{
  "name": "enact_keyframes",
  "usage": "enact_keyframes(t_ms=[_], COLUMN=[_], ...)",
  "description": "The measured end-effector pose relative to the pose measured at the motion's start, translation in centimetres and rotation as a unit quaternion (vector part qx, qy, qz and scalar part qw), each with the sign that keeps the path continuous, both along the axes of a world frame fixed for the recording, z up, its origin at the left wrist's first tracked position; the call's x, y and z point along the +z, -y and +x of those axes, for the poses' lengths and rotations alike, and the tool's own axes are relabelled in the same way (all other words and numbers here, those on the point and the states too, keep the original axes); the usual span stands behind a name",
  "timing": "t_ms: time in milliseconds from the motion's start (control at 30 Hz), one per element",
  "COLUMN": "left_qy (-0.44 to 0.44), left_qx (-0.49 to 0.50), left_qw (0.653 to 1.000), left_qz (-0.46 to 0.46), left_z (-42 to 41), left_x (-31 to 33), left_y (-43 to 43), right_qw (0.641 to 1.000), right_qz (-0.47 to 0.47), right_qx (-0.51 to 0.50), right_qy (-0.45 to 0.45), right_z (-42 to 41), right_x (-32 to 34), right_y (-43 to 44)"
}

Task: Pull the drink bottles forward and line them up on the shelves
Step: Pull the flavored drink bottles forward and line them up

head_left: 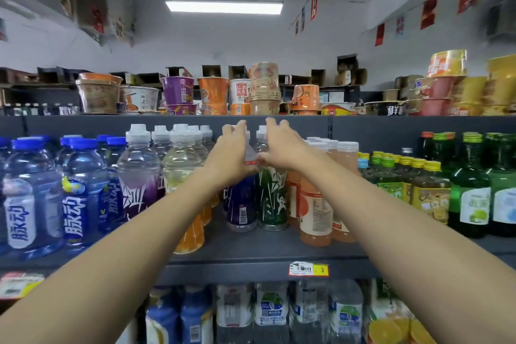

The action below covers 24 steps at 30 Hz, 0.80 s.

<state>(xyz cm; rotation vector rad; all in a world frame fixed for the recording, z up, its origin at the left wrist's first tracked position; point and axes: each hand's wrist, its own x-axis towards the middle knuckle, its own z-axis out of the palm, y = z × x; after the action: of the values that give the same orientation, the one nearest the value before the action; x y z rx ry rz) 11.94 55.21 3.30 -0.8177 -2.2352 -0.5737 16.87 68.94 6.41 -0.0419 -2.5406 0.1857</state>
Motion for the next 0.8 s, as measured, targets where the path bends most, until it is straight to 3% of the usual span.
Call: enact_keyframes(t_ms=[567, 700, 800], left_qy=[0.022, -0.034, -0.088], left_qx=[0.036, 0.063, 0.097], left_qw=[0.978, 0.974, 0.965], left_qz=[-0.202, -0.216, -0.225], left_z=[1.8, 1.9, 1.6], left_x=[4.9, 4.8, 4.5], left_y=[2.1, 2.2, 2.4], right_qw=[0.994, 0.989, 0.991], right_qz=[0.091, 0.140, 0.127], right_qx=[-0.012, -0.033, -0.024], right_qy=[0.057, 0.036, 0.039], right_z=[2.2, 2.1, 1.6], right_x=[3.8, 3.7, 3.2], right_y=[-1.0, -1.0, -1.1])
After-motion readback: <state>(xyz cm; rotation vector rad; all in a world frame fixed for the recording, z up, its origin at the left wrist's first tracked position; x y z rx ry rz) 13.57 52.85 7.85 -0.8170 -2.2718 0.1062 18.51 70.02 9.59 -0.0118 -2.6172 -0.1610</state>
